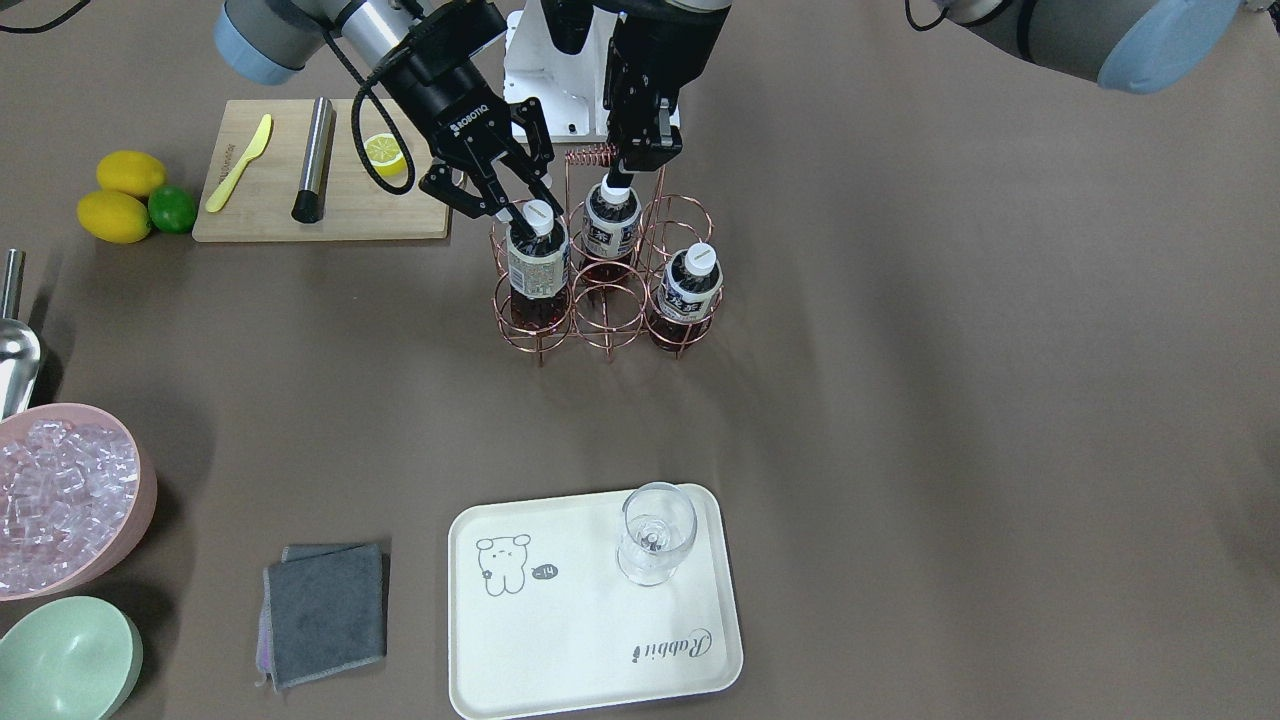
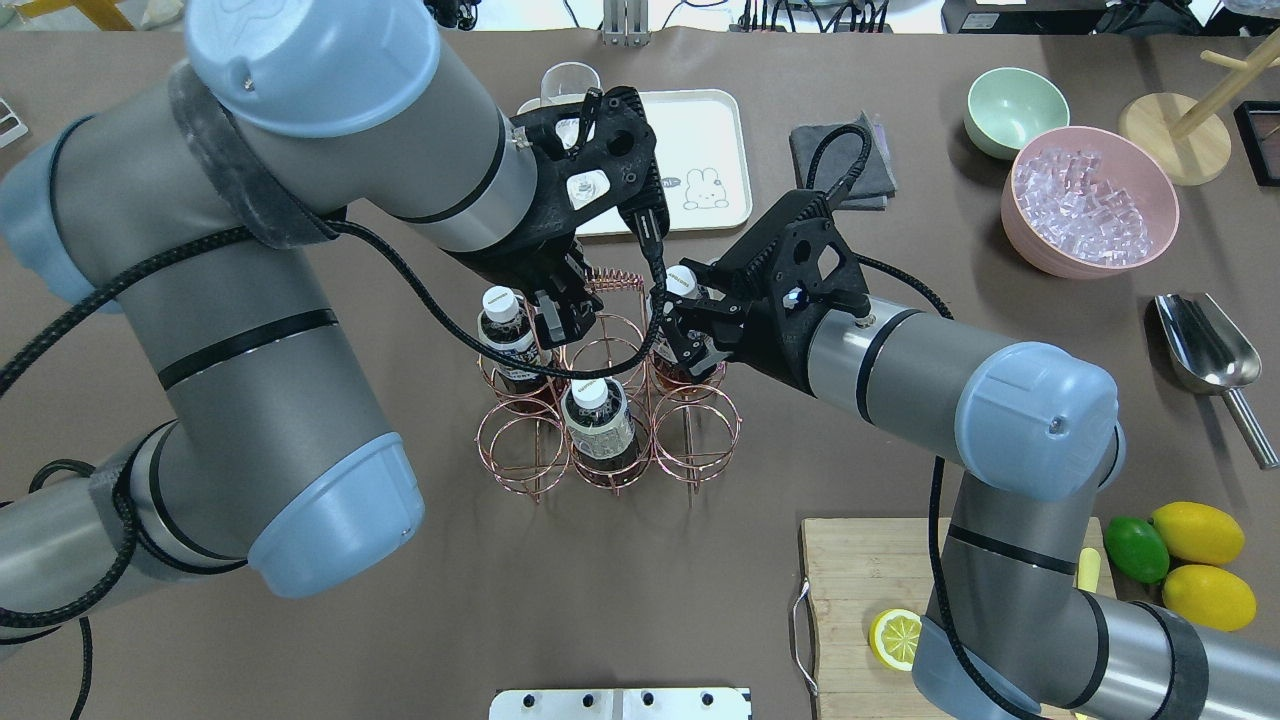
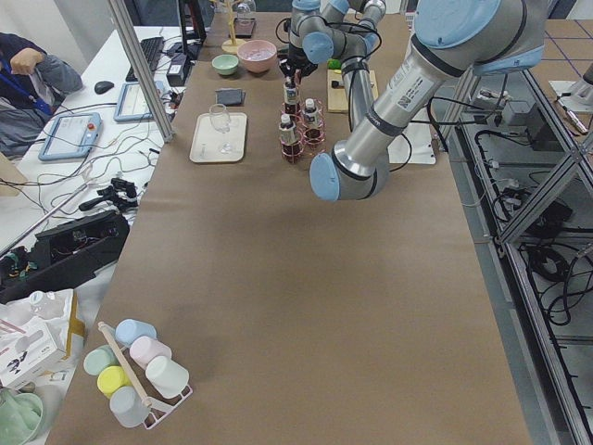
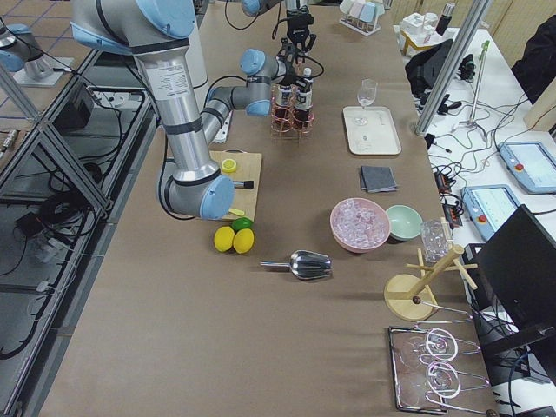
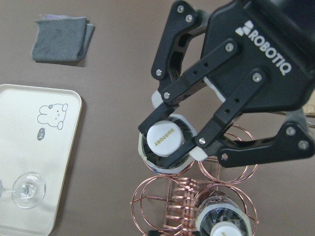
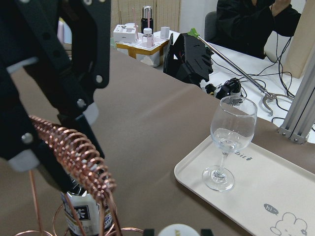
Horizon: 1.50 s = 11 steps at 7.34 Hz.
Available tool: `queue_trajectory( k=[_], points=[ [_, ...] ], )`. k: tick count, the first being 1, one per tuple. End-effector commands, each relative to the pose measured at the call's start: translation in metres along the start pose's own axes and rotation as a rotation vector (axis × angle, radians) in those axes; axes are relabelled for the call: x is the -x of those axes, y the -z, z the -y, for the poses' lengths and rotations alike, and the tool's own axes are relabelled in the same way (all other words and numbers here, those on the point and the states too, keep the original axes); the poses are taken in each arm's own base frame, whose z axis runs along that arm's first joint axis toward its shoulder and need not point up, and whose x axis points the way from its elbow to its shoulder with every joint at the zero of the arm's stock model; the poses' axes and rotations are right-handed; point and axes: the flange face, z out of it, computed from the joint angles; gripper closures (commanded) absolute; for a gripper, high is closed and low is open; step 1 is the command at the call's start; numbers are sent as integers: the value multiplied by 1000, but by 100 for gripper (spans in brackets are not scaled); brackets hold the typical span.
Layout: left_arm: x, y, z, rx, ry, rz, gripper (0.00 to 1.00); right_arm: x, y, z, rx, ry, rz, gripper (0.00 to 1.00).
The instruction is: Take tea from basket to plate
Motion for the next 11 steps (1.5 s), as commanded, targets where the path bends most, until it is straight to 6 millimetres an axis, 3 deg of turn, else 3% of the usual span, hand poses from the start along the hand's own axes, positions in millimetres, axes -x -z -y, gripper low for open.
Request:
queue_trajectory(
  k=[1, 3, 6, 8, 11],
  points=[
    [0, 0, 0, -1, -1, 0, 100, -1, 6, 7, -10, 9, -1, 100],
    [0, 0, 0, 0, 0, 0, 100, -25, 21, 30, 35, 7, 5, 100],
    [0, 0, 0, -1, -1, 0, 100, -46, 42, 54, 22, -7, 5, 100],
    [0, 0, 0, -1, -1, 0, 100, -69, 70, 78, 36, -13, 22, 100],
    [1, -2, -3, 4, 0, -1, 100, -108, 79, 87, 42, -18, -17, 100]
  ],
)
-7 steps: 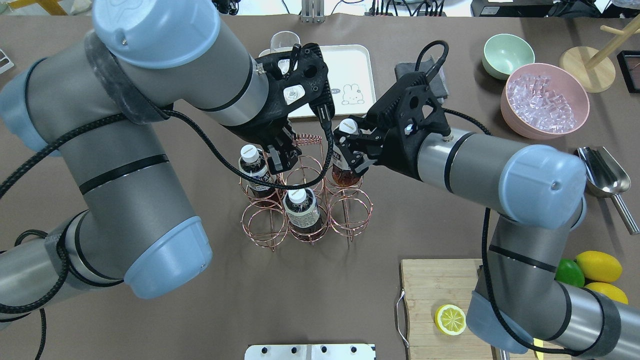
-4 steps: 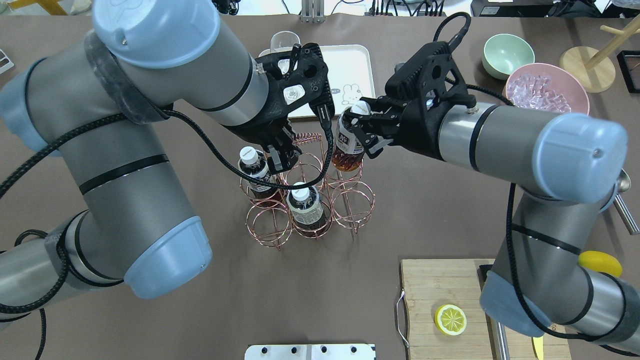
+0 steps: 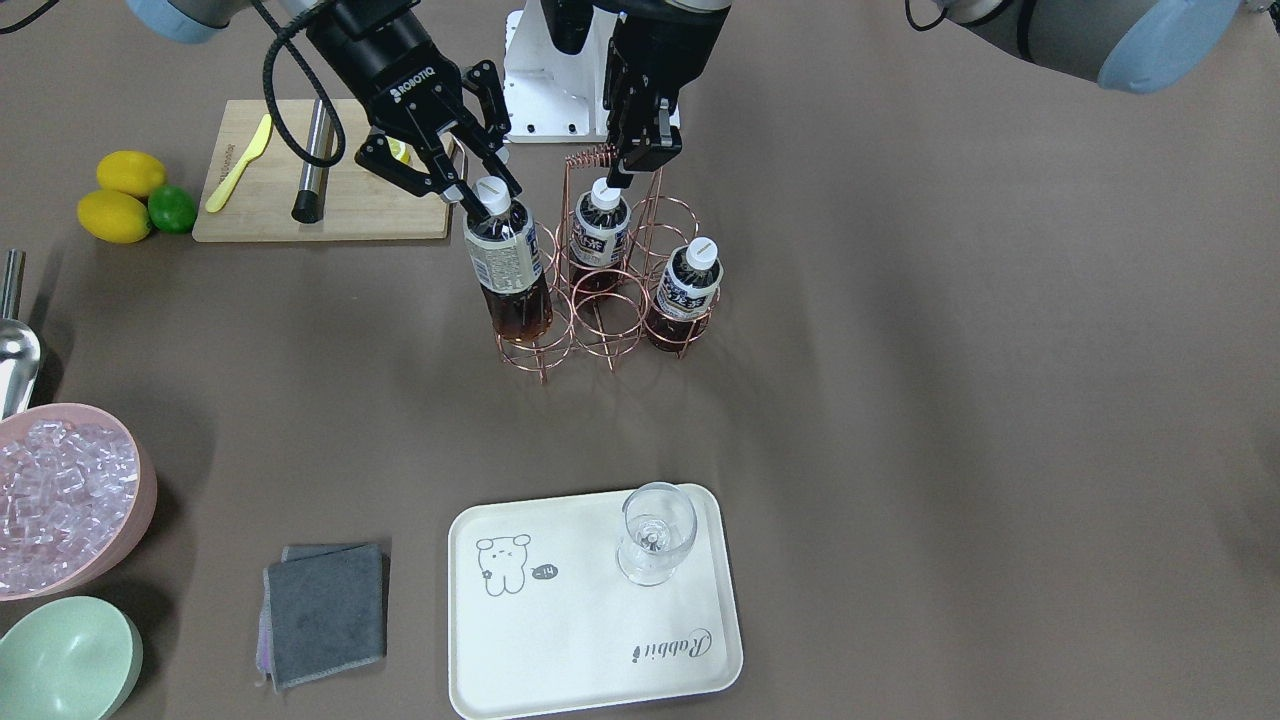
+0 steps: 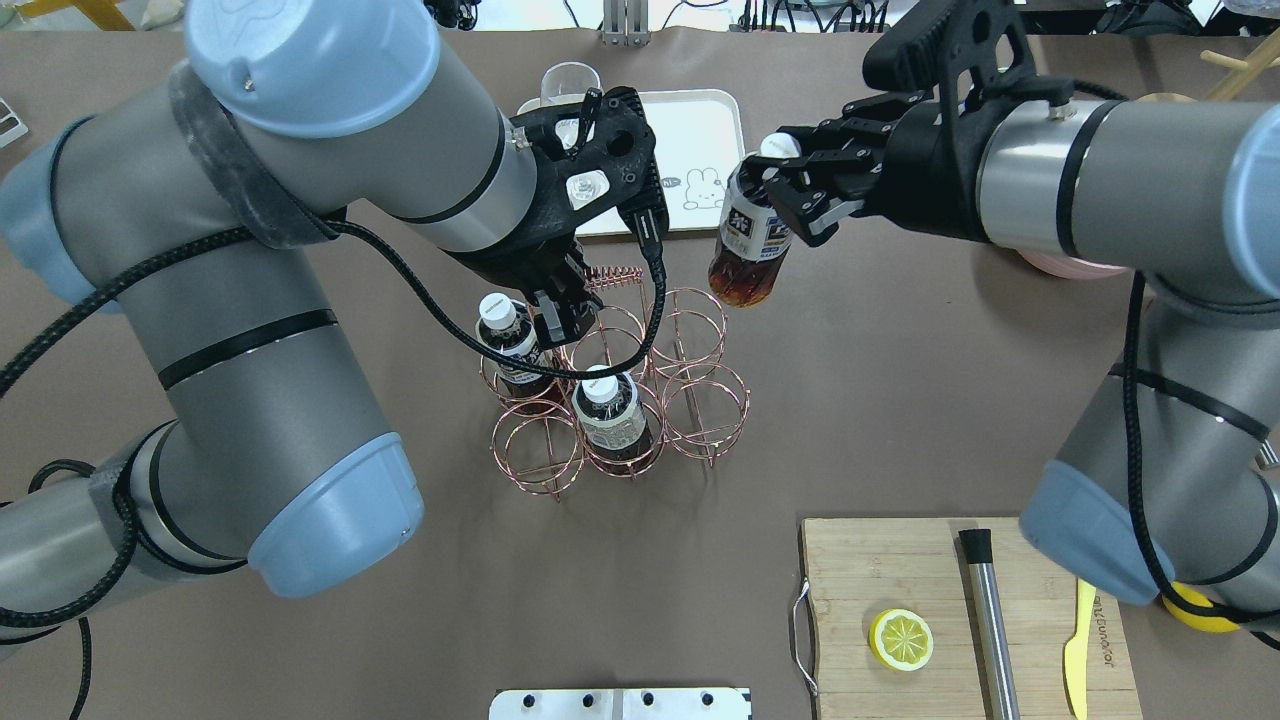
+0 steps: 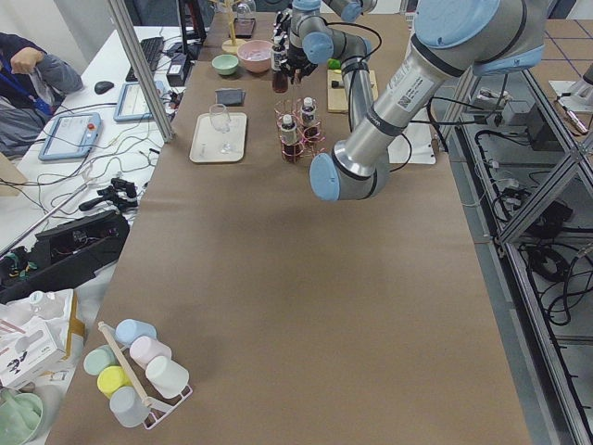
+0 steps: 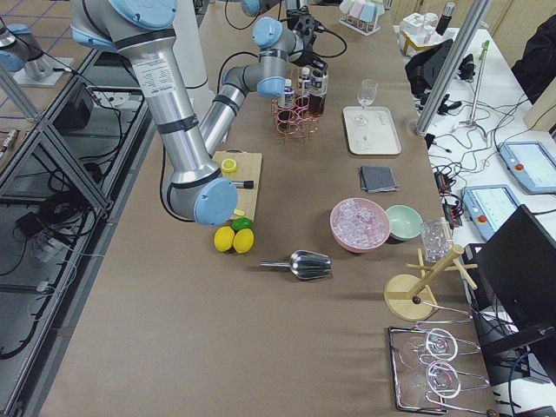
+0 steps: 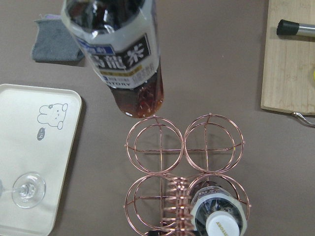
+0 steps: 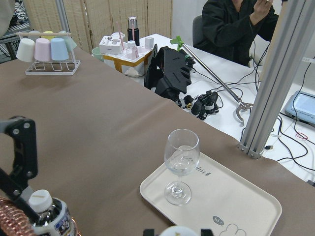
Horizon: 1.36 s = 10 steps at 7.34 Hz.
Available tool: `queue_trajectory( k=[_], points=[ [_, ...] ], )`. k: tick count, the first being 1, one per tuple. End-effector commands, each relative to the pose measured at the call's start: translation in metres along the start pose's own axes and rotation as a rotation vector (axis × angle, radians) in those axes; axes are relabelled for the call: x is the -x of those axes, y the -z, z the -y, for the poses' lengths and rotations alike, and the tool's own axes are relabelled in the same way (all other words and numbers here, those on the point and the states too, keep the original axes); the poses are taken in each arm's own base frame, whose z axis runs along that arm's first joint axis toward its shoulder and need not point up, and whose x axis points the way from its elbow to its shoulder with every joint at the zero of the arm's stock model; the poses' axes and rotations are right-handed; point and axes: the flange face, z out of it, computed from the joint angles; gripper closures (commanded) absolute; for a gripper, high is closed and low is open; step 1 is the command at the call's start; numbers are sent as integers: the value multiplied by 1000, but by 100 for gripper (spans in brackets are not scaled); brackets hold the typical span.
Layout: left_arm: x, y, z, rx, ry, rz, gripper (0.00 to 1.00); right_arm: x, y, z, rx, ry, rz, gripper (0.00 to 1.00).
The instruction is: Take tea from basket to plate
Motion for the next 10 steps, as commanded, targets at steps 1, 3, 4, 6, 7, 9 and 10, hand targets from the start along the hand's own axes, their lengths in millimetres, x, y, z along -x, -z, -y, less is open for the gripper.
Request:
queue_trajectory(
  k=[1, 3, 4, 6, 7, 9, 10],
  points=[
    [0, -2, -2, 5, 1, -1, 100, -44, -5, 2, 19, -9, -67, 100],
    [1, -2, -3, 6, 1, -1, 100, -65, -32, -8, -24, -12, -74, 100],
    [1, -2, -3, 6, 2, 0, 100, -71, -42, -10, -48, -25, -85, 100],
    [1, -2, -3, 6, 2, 0, 100, -88, -75, 16, -74, -46, -125, 100],
    [1, -2, -3, 6, 2, 0, 100, -93, -95, 36, -81, -72, -137, 100],
    [2, -2, -4, 7, 2, 0, 100, -104, -135, 53, -72, -90, -158, 100],
    [2, -4, -5, 10, 2, 0, 100, -113, -169, 60, -80, -106, -168, 100]
  ],
)
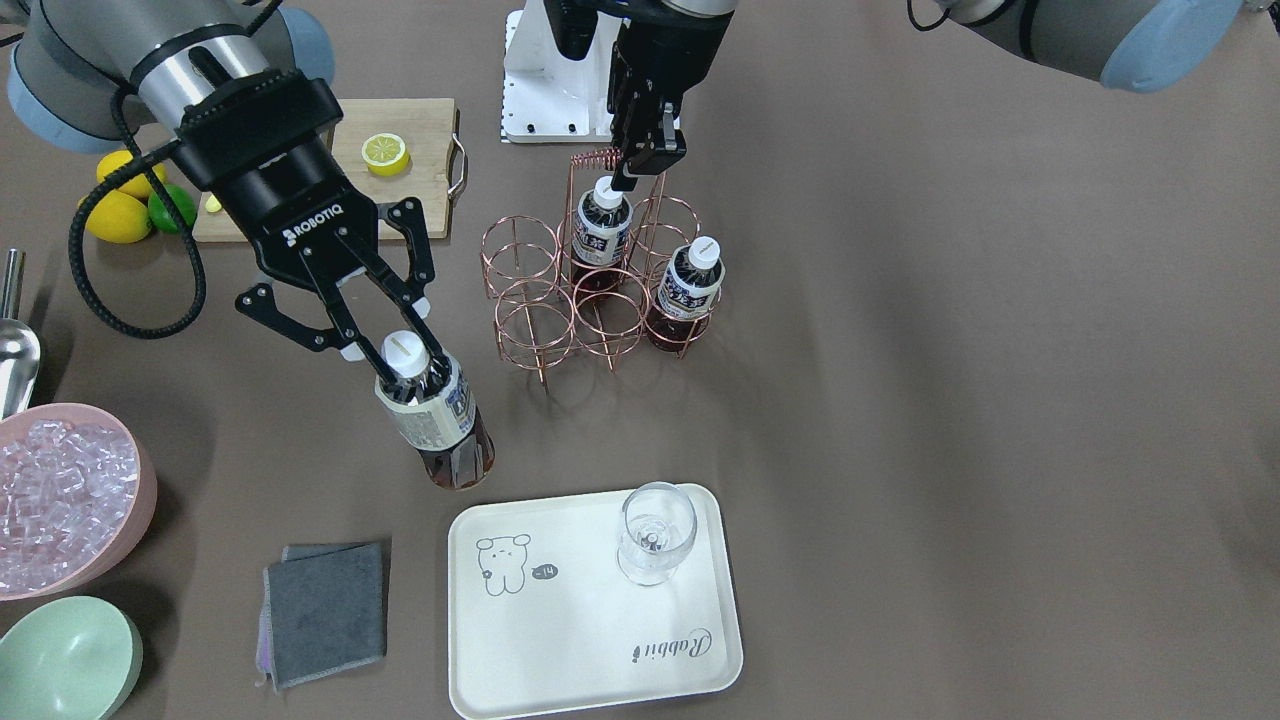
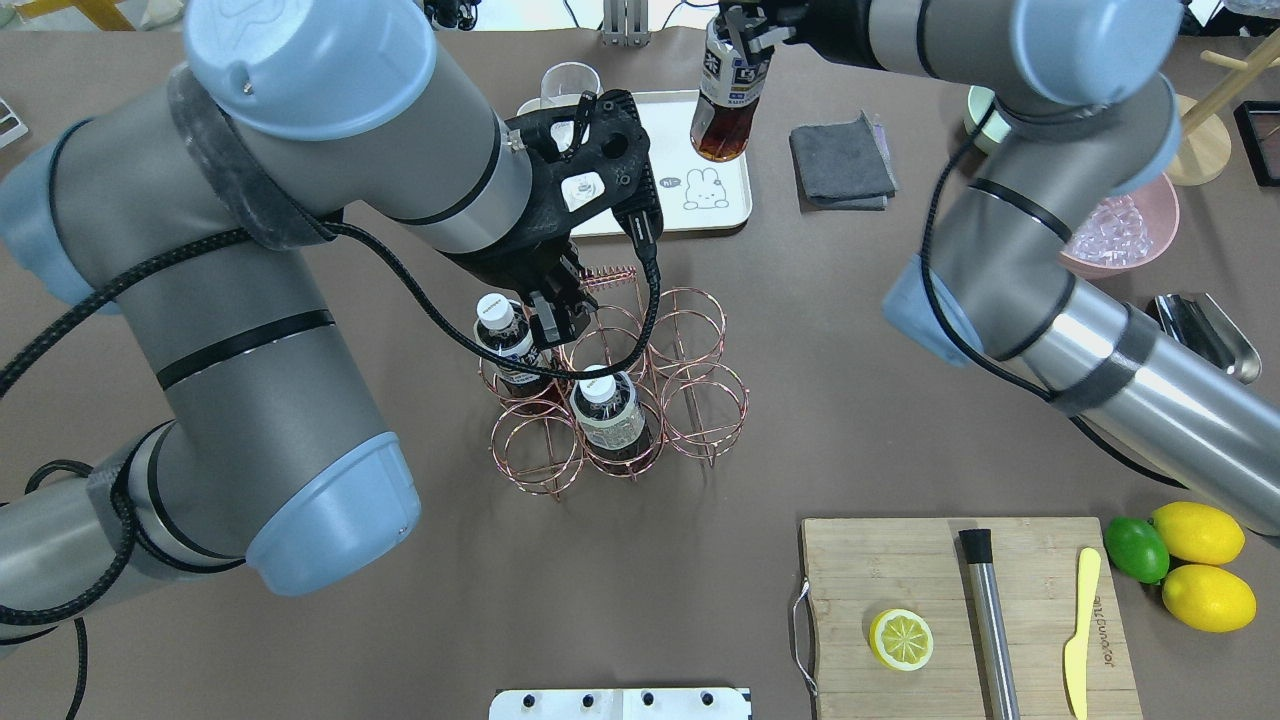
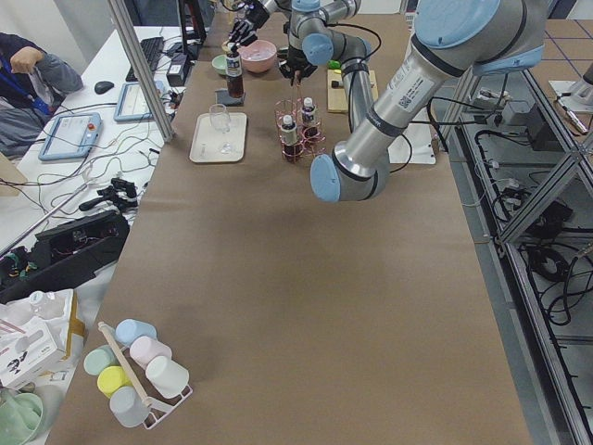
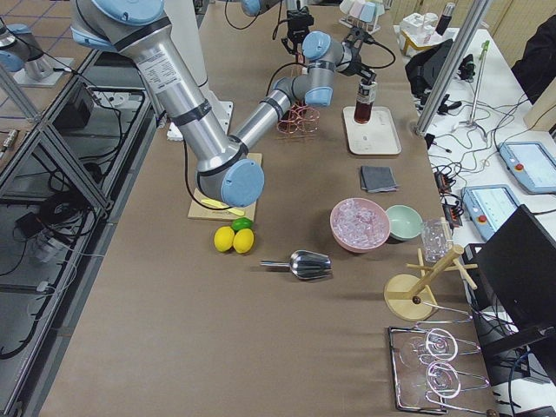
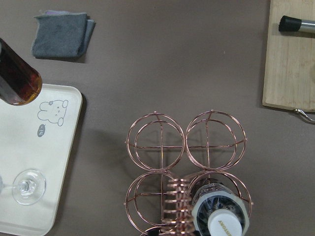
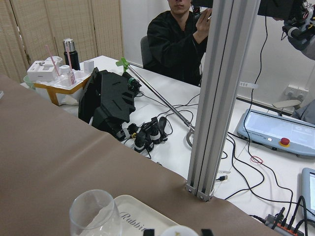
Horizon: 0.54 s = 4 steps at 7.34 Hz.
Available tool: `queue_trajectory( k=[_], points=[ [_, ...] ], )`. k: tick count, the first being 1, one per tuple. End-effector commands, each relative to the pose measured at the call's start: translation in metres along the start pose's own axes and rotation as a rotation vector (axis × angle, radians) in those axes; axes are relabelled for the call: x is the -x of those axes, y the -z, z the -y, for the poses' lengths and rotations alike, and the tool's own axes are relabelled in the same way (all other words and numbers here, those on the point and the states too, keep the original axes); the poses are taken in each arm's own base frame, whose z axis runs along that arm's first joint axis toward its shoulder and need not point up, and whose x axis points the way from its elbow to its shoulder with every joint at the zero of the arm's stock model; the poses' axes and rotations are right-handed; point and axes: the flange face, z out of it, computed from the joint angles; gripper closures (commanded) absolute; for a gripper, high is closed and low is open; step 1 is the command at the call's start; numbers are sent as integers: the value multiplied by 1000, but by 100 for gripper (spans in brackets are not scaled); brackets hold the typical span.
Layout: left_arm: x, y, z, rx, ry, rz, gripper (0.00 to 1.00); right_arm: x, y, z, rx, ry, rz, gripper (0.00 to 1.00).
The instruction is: Take tea from basket to plate
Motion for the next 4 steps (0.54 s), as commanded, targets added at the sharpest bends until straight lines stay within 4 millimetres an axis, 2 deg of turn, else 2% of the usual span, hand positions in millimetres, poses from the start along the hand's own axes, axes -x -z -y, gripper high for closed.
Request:
queue_trajectory(
  k=[1, 4],
  points=[
    [0, -2, -2, 3, 0, 0, 100, -5, -74, 14, 6, -42, -26, 100],
    [1, -3, -3, 7, 0, -1, 100, -21, -106, -6, 49, -48, -48, 100]
  ],
)
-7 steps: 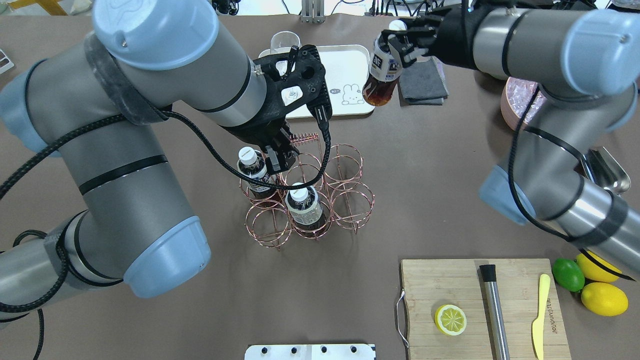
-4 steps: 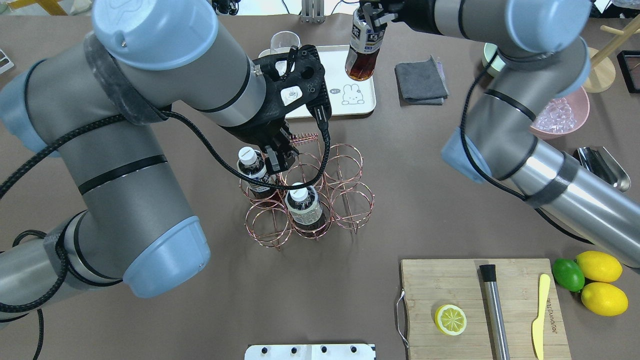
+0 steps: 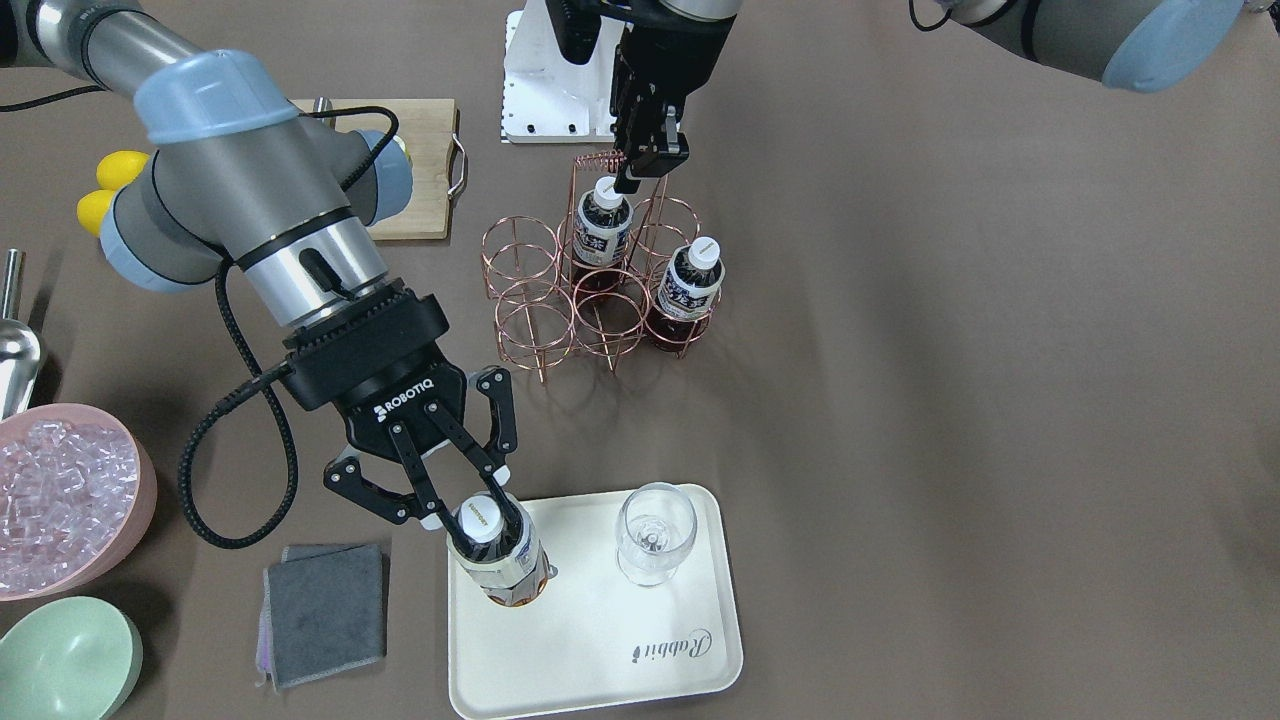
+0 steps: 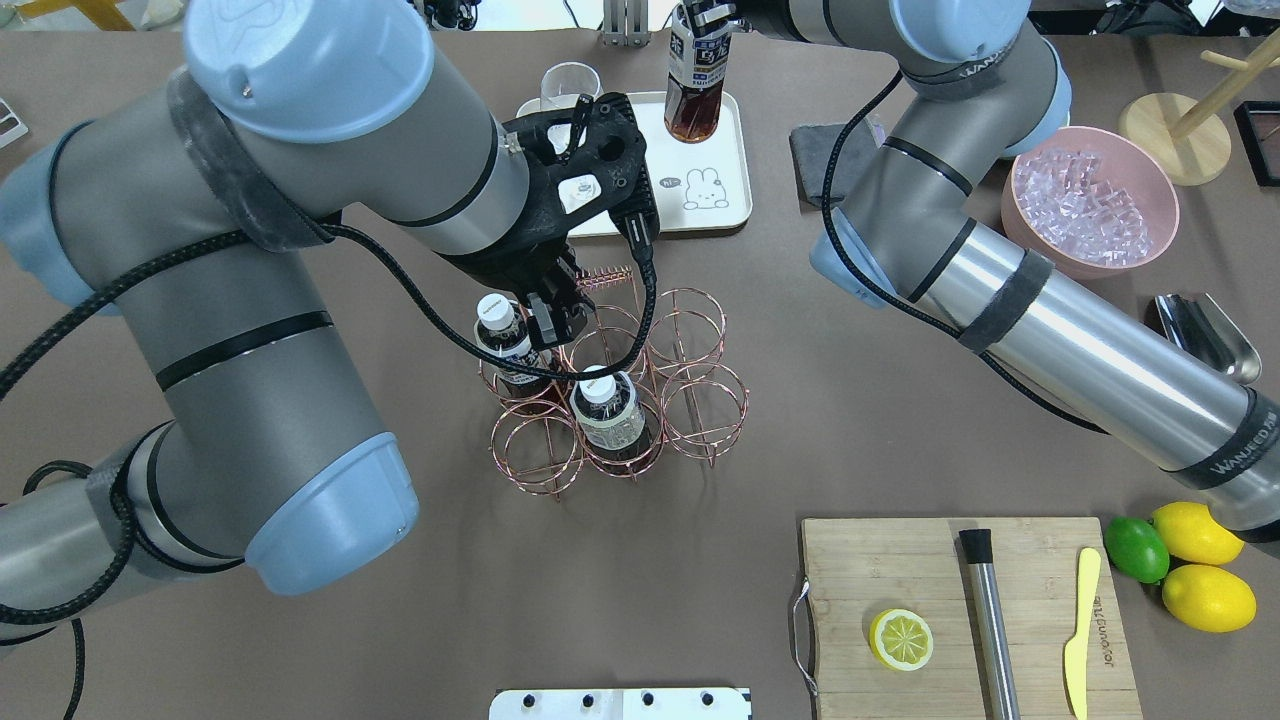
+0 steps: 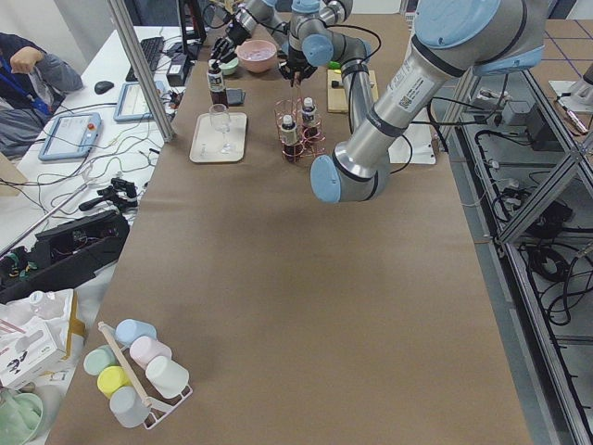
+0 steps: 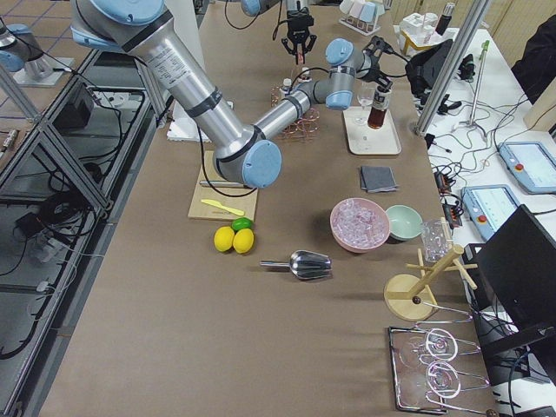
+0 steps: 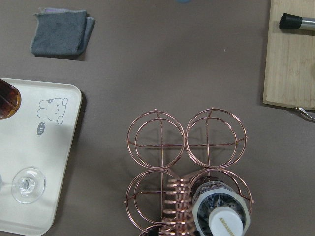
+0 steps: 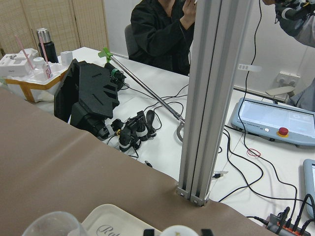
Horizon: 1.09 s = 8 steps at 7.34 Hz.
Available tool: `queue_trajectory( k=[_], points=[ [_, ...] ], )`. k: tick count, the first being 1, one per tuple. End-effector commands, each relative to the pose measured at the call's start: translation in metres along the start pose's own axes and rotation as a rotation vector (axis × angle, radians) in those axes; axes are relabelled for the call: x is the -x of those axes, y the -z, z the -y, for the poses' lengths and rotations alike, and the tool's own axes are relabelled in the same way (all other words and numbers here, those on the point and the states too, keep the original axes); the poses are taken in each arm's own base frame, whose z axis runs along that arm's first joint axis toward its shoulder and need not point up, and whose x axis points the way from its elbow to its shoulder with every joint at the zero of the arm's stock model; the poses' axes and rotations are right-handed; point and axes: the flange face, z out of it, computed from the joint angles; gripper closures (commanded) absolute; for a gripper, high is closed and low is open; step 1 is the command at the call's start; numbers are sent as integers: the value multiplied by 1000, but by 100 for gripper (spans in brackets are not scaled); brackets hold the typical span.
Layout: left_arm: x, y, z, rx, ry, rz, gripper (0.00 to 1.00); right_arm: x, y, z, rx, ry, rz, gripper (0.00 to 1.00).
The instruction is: Take tea from basket to plate
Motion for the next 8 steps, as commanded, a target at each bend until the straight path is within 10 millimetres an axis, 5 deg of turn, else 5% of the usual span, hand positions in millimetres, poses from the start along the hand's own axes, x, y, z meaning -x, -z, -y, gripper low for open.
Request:
queue_trajectory(
  k=[1, 6, 8],
  points=[
    [0, -1, -1, 3, -2, 0, 100, -12, -25, -14, 17, -3, -7, 100],
    [7, 3, -3, 7, 2, 13, 100, -5, -37, -35, 55, -3, -3, 100],
    [22, 15, -7, 14, 19, 36, 100, 1, -36, -27, 41, -3, 1, 100]
  ],
)
